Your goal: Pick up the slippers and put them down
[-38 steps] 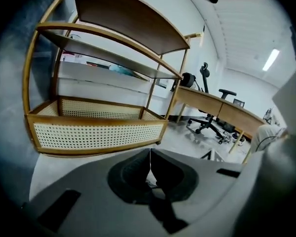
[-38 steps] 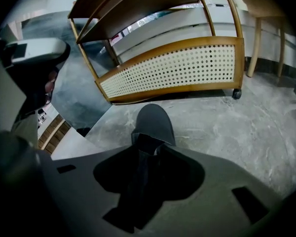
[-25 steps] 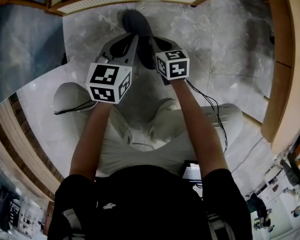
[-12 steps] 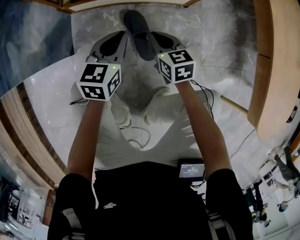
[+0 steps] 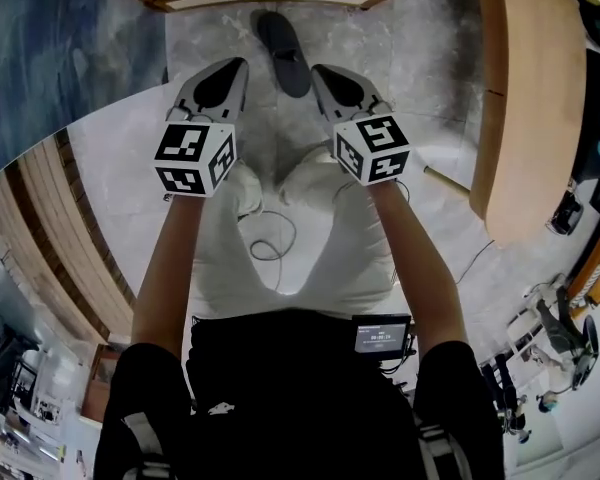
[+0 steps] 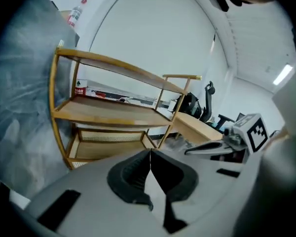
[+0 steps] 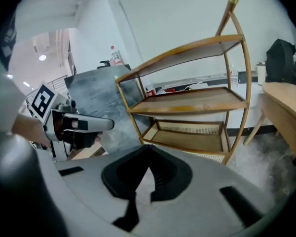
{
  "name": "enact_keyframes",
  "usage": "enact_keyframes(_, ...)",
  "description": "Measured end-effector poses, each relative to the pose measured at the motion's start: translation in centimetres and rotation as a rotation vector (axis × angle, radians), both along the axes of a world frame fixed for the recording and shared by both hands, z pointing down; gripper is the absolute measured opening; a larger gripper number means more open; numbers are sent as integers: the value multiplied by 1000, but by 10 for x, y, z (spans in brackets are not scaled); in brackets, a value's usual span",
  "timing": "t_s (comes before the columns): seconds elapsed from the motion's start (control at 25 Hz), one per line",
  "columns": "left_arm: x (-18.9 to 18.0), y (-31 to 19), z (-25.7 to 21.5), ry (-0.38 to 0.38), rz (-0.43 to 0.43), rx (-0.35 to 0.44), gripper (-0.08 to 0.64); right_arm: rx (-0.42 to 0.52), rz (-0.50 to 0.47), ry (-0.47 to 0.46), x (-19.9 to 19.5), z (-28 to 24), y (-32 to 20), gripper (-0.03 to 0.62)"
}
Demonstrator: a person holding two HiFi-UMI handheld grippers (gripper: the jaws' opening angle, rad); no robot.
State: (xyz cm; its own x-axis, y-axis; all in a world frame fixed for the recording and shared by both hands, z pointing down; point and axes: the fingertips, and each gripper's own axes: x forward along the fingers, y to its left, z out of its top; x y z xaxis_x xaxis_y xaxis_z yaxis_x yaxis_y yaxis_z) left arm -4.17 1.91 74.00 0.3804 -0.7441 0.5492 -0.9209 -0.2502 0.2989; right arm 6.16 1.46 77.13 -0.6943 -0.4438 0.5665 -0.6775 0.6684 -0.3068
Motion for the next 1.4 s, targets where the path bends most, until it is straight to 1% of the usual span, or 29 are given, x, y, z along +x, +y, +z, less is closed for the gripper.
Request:
enact_keyframes(0.28,5,3,-98,6,24,0,6,7,23,-7,2,-106,4,-2)
enact_keyframes(0.56,13,2,-209,13,37,30,5,38,31,-26,6,-229,9,-2)
enact_keyframes(0.72,14,4,-263,9,45,57,6,59,28,-39,6,-287,15,-2)
enact_keyframes(0.88,6,11,-303,2,37,80,5,82,36,-54,0,-329,23,-2)
enact_keyframes(1.0,-3,23,-327,1,23,91,5,102,24,-64,-8,-356,32,-2)
enact_keyframes(1.16,-14,34,-356,-6,15,121,5,148,9,-76,-23,-390,37,-2)
enact_keyframes(1.4,-20,49,-399,-6,18,179,5,221,20,-97,-35,-438,43,-2)
